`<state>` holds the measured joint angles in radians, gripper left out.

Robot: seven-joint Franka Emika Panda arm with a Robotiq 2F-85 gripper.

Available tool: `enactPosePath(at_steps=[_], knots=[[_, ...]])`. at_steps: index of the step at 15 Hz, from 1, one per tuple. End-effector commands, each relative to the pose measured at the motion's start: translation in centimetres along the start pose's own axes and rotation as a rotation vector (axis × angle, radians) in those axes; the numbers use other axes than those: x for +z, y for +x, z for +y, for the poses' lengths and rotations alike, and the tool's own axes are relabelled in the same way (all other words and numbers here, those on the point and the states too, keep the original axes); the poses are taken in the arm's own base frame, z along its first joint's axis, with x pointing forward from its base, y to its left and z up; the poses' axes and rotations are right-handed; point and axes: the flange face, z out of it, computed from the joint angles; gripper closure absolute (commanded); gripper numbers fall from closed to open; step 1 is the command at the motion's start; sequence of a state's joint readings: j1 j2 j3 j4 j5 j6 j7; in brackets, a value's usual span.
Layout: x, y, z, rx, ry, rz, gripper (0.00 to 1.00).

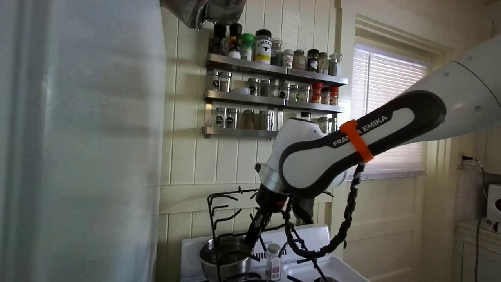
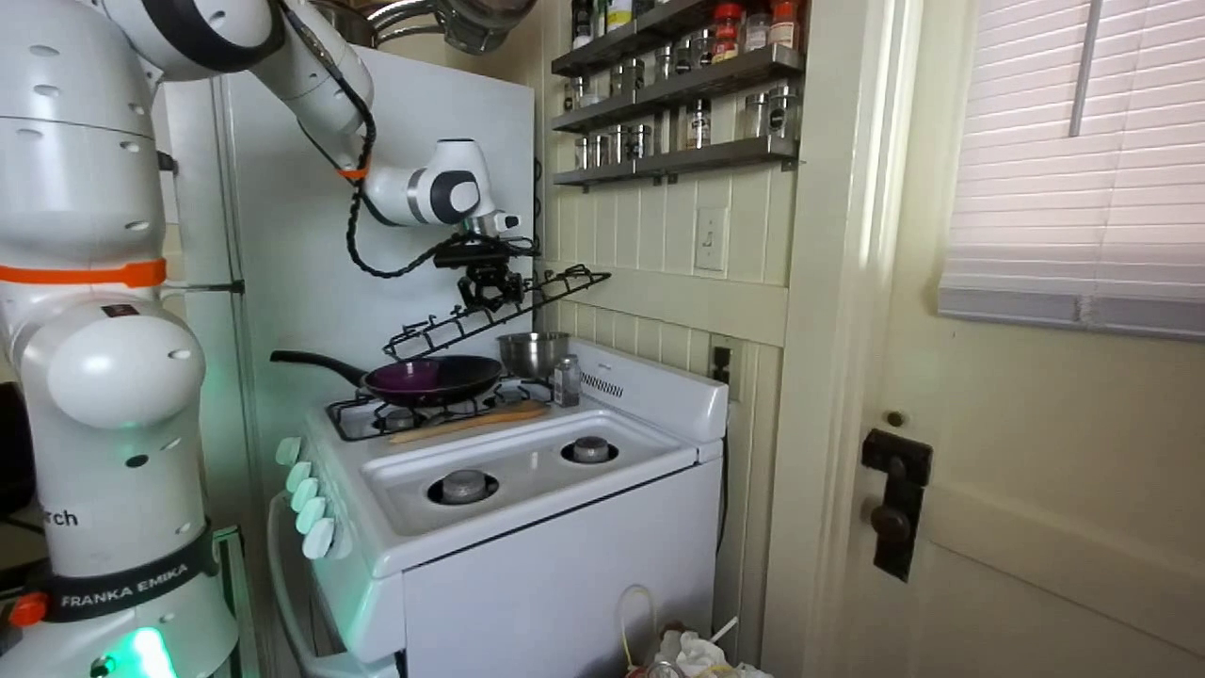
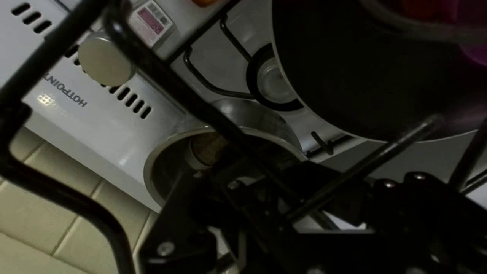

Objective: Remove rack from the stove plates

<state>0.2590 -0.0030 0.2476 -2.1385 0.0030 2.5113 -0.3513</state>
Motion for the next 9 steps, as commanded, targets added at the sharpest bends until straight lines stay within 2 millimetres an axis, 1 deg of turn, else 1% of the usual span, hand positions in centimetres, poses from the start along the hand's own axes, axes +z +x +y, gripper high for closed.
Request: enactPosePath(at_steps=[1, 5, 9], knots=[[-0.5, 1.7, 0.1, -0.007, 0.027, 0.083, 1.00], [0.5, 1.9, -0.1, -0.025, 0.095, 0.077, 1.00], [1.4, 1.6, -0.7, -0.010, 0.135, 0.065, 1.00]])
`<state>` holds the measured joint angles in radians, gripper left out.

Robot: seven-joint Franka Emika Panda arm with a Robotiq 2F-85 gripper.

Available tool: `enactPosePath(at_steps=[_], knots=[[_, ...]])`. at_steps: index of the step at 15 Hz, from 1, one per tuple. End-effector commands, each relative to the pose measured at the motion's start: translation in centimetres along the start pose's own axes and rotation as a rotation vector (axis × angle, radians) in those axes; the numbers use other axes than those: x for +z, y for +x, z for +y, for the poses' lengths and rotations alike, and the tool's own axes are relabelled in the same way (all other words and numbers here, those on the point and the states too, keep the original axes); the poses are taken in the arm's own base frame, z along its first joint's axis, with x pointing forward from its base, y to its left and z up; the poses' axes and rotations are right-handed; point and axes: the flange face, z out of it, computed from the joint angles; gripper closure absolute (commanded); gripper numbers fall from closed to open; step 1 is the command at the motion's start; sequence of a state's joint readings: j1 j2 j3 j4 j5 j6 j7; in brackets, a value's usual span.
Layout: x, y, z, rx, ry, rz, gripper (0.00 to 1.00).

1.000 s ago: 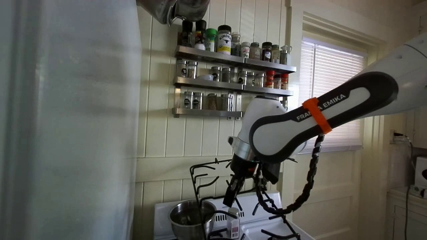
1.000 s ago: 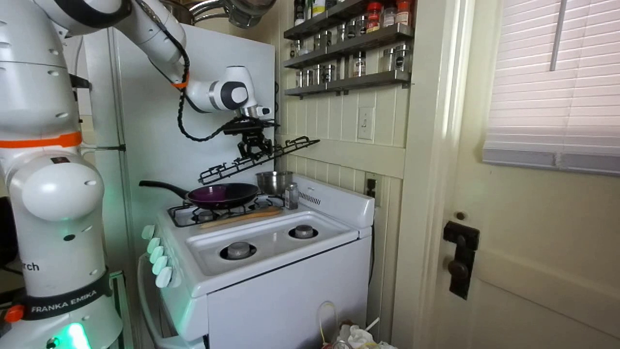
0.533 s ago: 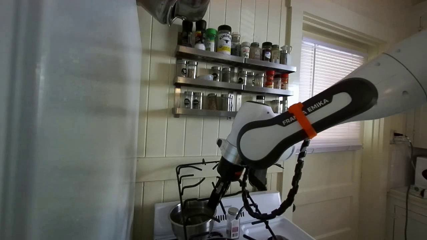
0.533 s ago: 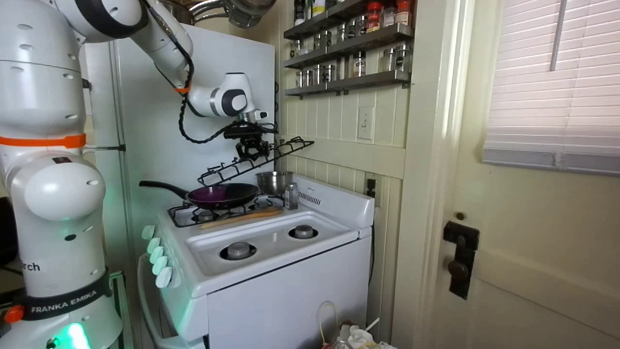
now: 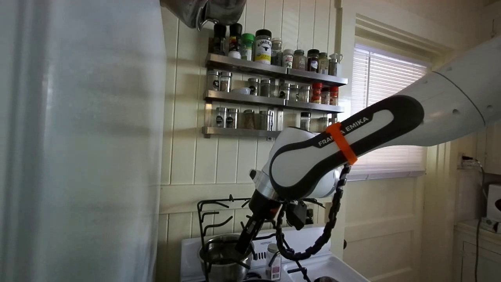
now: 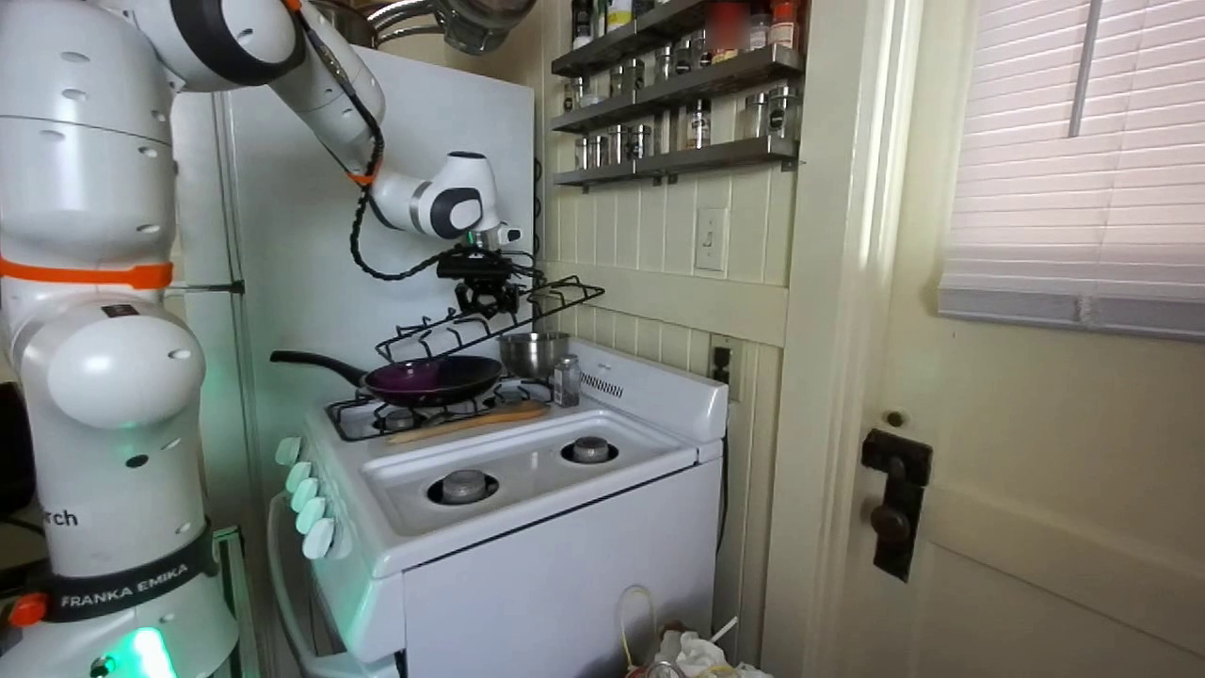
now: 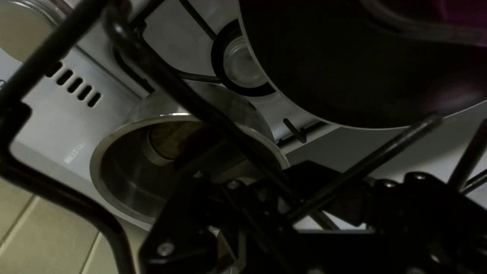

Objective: Remove rack from the stove plates

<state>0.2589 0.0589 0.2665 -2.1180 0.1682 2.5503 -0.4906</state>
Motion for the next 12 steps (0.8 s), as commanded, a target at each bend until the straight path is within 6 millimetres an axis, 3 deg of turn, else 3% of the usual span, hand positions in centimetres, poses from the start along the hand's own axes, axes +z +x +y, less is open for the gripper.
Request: enactPosePath(at_steps=[1, 12], knots=[[-0.7, 0.9, -0.4, 0.002, 0.039, 0.017, 1.00], [3.2, -0.2, 0.0, 0.015, 0.108, -0.059, 1.00]])
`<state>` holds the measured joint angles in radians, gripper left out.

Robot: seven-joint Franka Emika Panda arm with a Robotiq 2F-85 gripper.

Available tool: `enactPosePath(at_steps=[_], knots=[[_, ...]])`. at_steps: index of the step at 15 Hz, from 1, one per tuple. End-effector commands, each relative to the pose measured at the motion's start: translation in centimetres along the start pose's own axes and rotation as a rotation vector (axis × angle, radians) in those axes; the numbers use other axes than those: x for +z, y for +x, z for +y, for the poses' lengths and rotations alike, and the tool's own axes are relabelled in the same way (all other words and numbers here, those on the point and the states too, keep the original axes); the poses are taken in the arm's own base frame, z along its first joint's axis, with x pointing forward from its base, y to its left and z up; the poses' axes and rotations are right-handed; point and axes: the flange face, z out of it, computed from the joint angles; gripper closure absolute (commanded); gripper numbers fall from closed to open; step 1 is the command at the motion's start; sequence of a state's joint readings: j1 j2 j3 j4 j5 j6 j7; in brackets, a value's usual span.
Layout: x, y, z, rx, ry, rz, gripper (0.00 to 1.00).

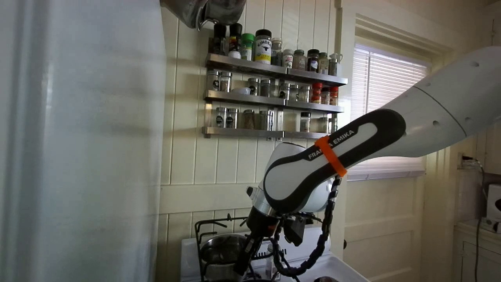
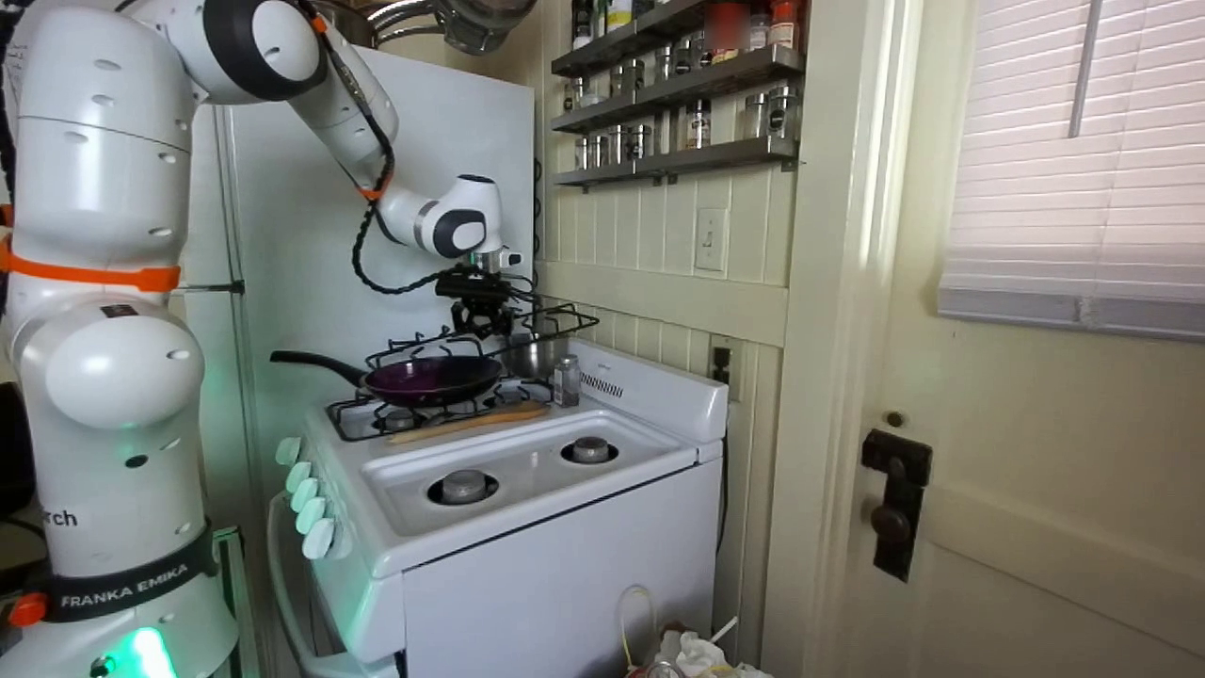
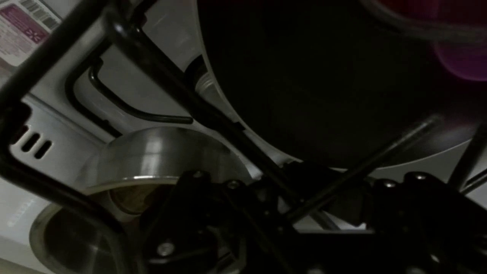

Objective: Remove rack from the stove plates

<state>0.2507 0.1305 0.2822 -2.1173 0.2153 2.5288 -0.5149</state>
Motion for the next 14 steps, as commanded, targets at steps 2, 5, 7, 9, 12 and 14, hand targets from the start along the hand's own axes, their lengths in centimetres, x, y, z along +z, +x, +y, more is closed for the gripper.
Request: enactPosePath(at_steps=[2, 5, 7, 9, 12, 14], knots=[[-0.62, 1.00, 0.24, -0.013, 0.043, -0.010, 1.00], [-0.37, 1.18, 0.21, -0.011, 0.065, -0.026, 1.00], [-0.26, 1.21, 0.18, 0.002, 0.080, -0.041, 1.00], [-0.28, 1.27, 0.25, 0.010, 0.091, -0.045, 1.00], [-0.06, 1.25, 0.61, 0.022, 0.099, -0.042, 1.00], [0.16, 1.15, 0.80, 0.027, 0.103, -0.043, 1.00]])
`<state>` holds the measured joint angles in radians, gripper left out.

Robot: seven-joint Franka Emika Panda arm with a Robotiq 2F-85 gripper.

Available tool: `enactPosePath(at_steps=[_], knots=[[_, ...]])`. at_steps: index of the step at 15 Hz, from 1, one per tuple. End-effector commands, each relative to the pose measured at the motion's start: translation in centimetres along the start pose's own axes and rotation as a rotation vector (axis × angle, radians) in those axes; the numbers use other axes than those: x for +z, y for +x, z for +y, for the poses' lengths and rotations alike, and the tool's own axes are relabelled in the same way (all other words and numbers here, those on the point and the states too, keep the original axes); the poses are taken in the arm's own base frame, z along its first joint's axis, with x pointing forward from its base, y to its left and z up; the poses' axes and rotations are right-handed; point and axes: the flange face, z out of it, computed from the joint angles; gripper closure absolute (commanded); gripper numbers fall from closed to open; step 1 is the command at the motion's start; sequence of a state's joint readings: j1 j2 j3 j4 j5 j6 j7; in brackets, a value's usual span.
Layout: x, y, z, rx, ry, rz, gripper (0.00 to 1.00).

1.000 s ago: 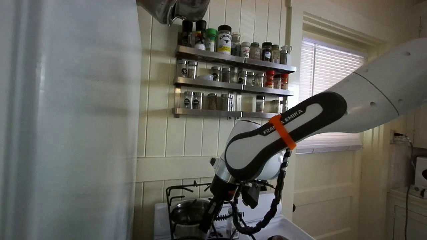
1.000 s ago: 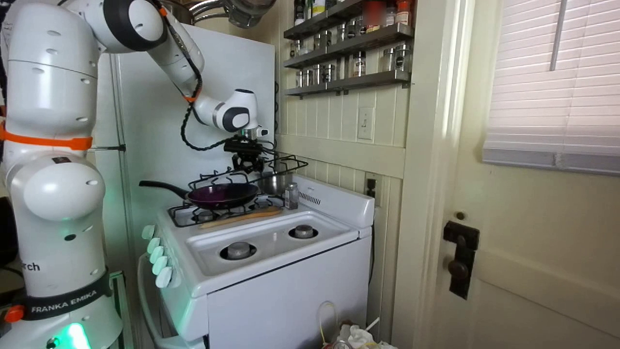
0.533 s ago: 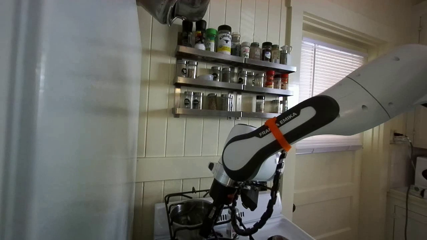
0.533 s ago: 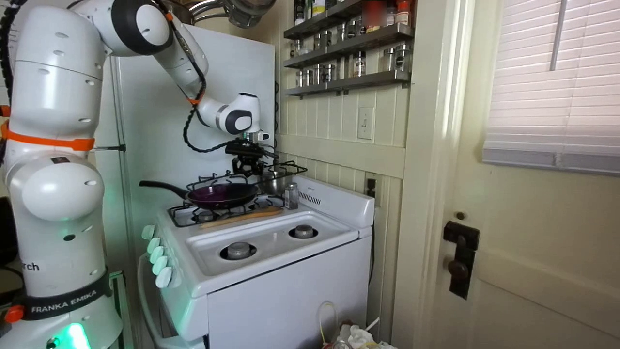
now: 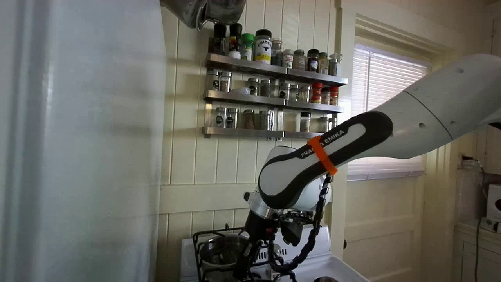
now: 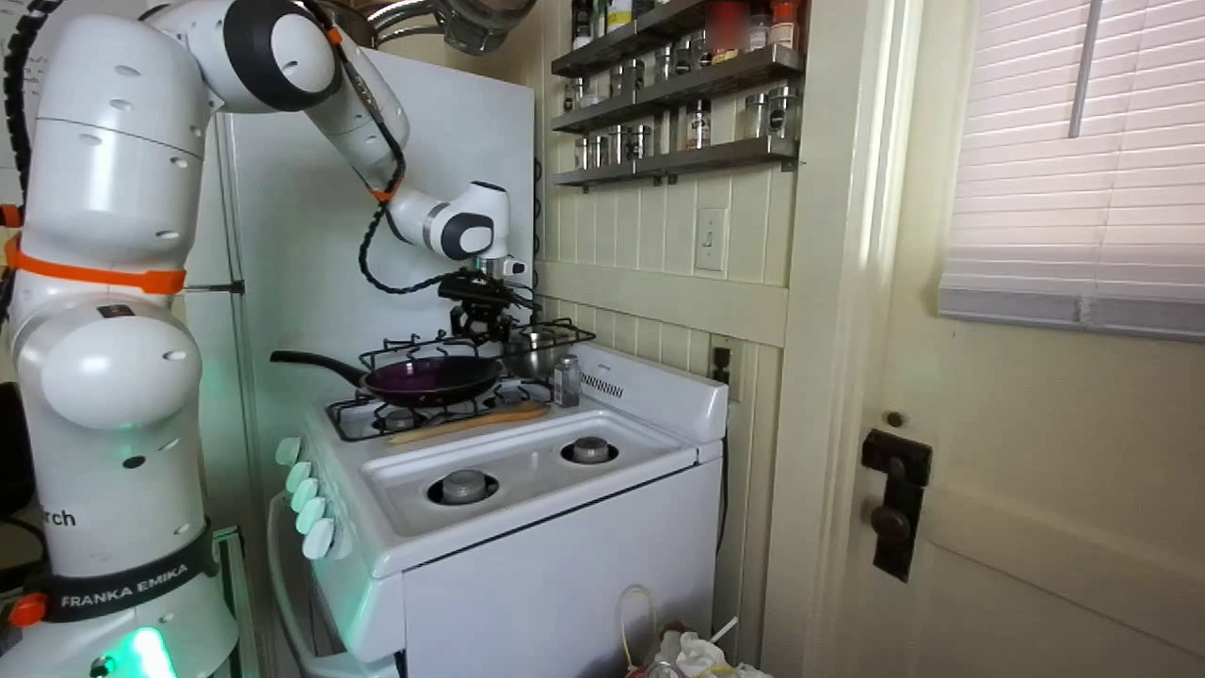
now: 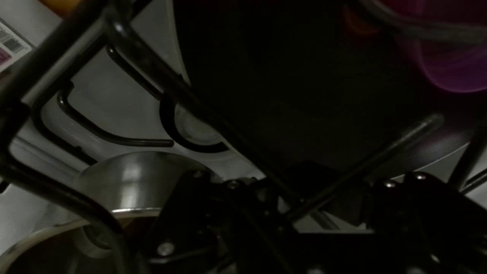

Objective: Remove rack from the stove plates

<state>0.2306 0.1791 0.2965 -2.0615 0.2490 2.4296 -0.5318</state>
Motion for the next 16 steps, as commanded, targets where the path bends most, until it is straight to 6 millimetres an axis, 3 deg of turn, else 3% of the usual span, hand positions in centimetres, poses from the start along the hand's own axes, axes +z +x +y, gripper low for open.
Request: enactPosePath(at_steps=[1, 2, 3, 4, 5, 6, 9, 10, 11, 16], knots=[[-1.20, 0.78, 0.25, 0.007, 0.028, 0.016, 1.00], [-1.14, 0.76, 0.33, 0.008, 0.030, 0.015, 0.98], [-1.08, 0.73, 0.41, 0.010, 0.029, 0.013, 0.74], [-1.01, 0.74, 0.46, 0.011, 0.030, 0.012, 0.85], [-0.95, 0.73, 0.53, 0.014, 0.031, 0.011, 0.89], [-0.88, 0.71, 0.56, 0.016, 0.032, 0.010, 0.84], [-0.70, 0.69, 0.58, 0.018, 0.034, 0.006, 0.81], [-0.67, 0.69, 0.59, 0.018, 0.035, 0.006, 0.74], [-0.63, 0.67, 0.59, 0.021, 0.034, 0.003, 0.61], [-1.34, 1.03, 0.57, 0.035, 0.010, 0.014, 0.28]])
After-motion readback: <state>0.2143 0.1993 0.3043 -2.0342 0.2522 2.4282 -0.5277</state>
